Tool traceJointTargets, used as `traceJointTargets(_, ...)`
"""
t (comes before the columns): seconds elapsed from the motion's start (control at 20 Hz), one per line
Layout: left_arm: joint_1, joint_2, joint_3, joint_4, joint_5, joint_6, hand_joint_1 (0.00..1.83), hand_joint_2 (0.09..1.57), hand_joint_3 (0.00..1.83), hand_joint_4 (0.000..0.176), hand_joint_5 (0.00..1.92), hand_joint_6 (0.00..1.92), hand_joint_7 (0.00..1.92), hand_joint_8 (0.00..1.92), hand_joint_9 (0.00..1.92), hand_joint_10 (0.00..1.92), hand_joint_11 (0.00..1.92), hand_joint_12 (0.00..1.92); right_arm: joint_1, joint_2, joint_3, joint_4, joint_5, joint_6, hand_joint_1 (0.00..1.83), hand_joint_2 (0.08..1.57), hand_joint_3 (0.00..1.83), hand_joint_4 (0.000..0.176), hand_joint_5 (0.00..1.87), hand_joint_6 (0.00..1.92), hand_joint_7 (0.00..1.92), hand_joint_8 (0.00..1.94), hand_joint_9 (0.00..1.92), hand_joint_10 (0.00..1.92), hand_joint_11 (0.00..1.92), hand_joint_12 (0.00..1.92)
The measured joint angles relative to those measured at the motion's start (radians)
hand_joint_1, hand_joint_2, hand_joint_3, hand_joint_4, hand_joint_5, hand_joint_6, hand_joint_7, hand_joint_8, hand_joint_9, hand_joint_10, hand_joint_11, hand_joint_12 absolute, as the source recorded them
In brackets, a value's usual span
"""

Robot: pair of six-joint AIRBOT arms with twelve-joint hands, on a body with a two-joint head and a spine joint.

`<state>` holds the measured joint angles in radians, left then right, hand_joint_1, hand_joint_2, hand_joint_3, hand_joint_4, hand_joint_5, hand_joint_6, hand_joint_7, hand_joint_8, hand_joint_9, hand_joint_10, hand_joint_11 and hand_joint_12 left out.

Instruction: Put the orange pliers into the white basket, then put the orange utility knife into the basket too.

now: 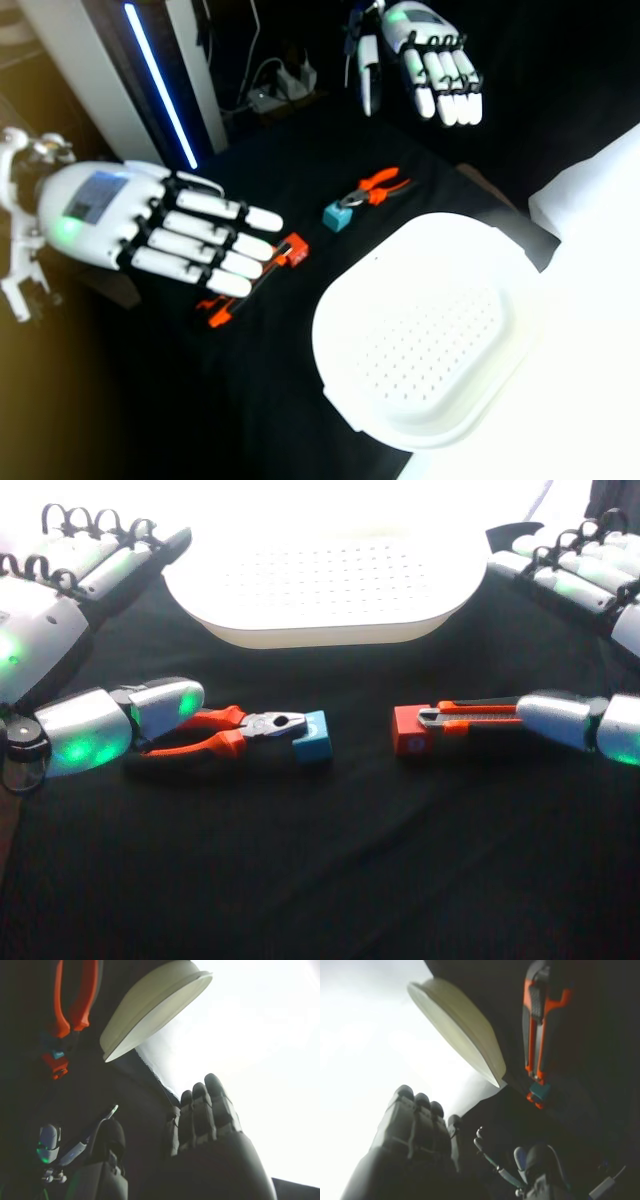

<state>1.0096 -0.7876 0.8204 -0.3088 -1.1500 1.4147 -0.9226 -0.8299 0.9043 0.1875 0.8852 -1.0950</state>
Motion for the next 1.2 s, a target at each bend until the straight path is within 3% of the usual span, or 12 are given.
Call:
traceJointTargets(0.1, 0.0, 0.0, 0.0, -0.01, -0.004, -0.001, 0.22, 1.27, 0.01, 0.039, 0.0, 0.0, 0.0, 0.0, 0.0, 0.0, 0.04, 0.02, 0.0, 0.0, -0.002, -0.001, 0.0, 0.0, 0.21, 1.26, 0.01, 0.022, 0.0, 0.0, 0.0, 0.0, 0.0, 0.0, 0.0, 0.0)
traceJointTargets(0.25, 0.0, -0.033, 0.01, -0.021, 0.005, -0.018, 0.16, 1.26, 0.0, 0.064, 0.0, 0.0, 0.0, 0.0, 0.0, 0.0, 0.01, 0.02, 0.0, -0.001, -0.004, 0.002, -0.001, 0.0, 0.23, 1.26, 0.01, 0.027, 0.0, 0.0, 0.0, 0.0, 0.0, 0.0, 0.0, 0.0)
traceJointTargets(0.35, 0.002, -0.056, 0.021, -0.021, 0.035, -0.024, 0.24, 1.27, 0.0, 0.038, 0.0, 0.0, 0.01, 0.0, 0.03, 0.01, 0.01, 0.04, 0.0, -0.001, -0.004, 0.007, 0.0, 0.0, 0.19, 1.25, 0.0, 0.039, 0.0, 0.0, 0.0, 0.0, 0.0, 0.0, 0.0, 0.0)
traceJointTargets(0.4, 0.002, -0.072, 0.035, -0.032, 0.046, -0.032, 0.25, 1.28, 0.0, 0.042, 0.0, 0.0, 0.05, 0.02, 0.08, 0.02, 0.0, 0.43, 0.0, -0.001, -0.004, 0.009, 0.0, 0.0, 0.16, 1.25, 0.0, 0.039, 0.0, 0.0, 0.0, 0.0, 0.0, 0.0, 0.0, 0.0)
traceJointTargets(0.5, 0.002, -0.114, 0.068, -0.075, 0.094, -0.047, 0.34, 1.27, 0.0, 0.009, 0.09, 0.01, 0.18, 0.02, 0.16, 0.26, 0.0, 1.35, 0.0, -0.001, -0.004, 0.01, 0.0, 0.0, 0.12, 1.26, 0.0, 0.053, 0.0, 0.0, 0.0, 0.0, 0.0, 0.0, 0.0, 0.0)
traceJointTargets(0.65, 0.002, -0.165, 0.103, -0.13, 0.184, -0.048, 0.51, 1.24, 0.0, 0.002, 0.17, 0.01, 0.28, 0.01, 0.01, 0.75, 0.0, 1.32, 0.0, -0.001, -0.005, 0.01, 0.0, 0.0, 0.08, 1.26, 0.0, 0.059, 0.0, 0.0, 0.0, 0.0, 0.0, 0.0, 0.0, 0.0)
traceJointTargets(0.85, -0.006, -0.222, 0.15, -0.162, 0.277, -0.046, 0.66, 1.2, 0.0, 0.0, 0.31, 0.05, 0.35, 0.04, 0.0, 0.88, 0.0, 1.57, 0.0, -0.001, -0.006, 0.013, -0.001, 0.0, 0.11, 1.24, 0.0, 0.043, 0.0, 0.0, 0.0, 0.0, 0.0, 0.0, 0.0, 0.0)
traceJointTargets(0.9, -0.012, -0.236, 0.167, -0.171, 0.287, -0.042, 0.78, 1.21, 0.0, 0.0, 0.3, 0.55, 0.39, 0.36, 0.01, 1.21, 0.0, 1.7, 0.0, -0.001, -0.006, 0.016, -0.001, 0.0, 0.09, 1.25, 0.0, 0.029, 0.0, 0.0, 0.0, 0.0, 0.0, 0.0, 0.0, 0.0)
traceJointTargets(0.95, -0.021, -0.246, 0.177, -0.189, 0.302, -0.034, 0.87, 1.31, 0.0, 0.001, 0.52, 1.38, 0.32, 1.03, 0.08, 1.53, 0.0, 1.88, 0.0, -0.001, -0.006, 0.014, 0.0, 0.0, 0.09, 1.25, 0.0, 0.023, 0.0, 0.0, 0.0, 0.0, 0.0, 0.0, 0.0, 0.0)
traceJointTargets(1.0, -0.026, -0.254, 0.186, -0.194, 0.306, -0.029, 1.0, 1.35, 0.02, 0.021, 0.5, 1.65, 0.52, 1.56, 0.28, 1.84, 0.31, 1.91, 0.0, -0.001, -0.006, 0.014, 0.0, 0.0, 0.09, 1.25, 0.0, 0.03, 0.0, 0.0, 0.0, 0.0, 0.0, 0.0, 0.0, 0.0)
traceJointTargets(1.1, -0.048, -0.262, 0.204, -0.196, 0.318, -0.023, 0.93, 1.4, 0.04, 0.0, 0.49, 1.78, 0.7, 1.88, 0.82, 1.92, 0.89, 1.92, 0.0, -0.001, -0.006, 0.021, 0.0, 0.0, 0.09, 1.25, 0.0, 0.029, 0.0, 0.0, 0.0, 0.0, 0.0, 0.0, 0.0, 0.0)
traceJointTargets(1.2, -0.053, -0.262, 0.206, -0.209, 0.33, -0.021, 0.91, 1.42, 0.06, 0.0, 0.46, 1.85, 0.88, 1.92, 1.1, 1.92, 1.21, 1.92, 0.0, -0.001, -0.006, 0.021, -0.001, 0.0, 0.13, 1.26, 0.0, 0.031, 0.0, 0.0, 0.0, 0.0, 0.0, 0.0, 0.0, 0.0)
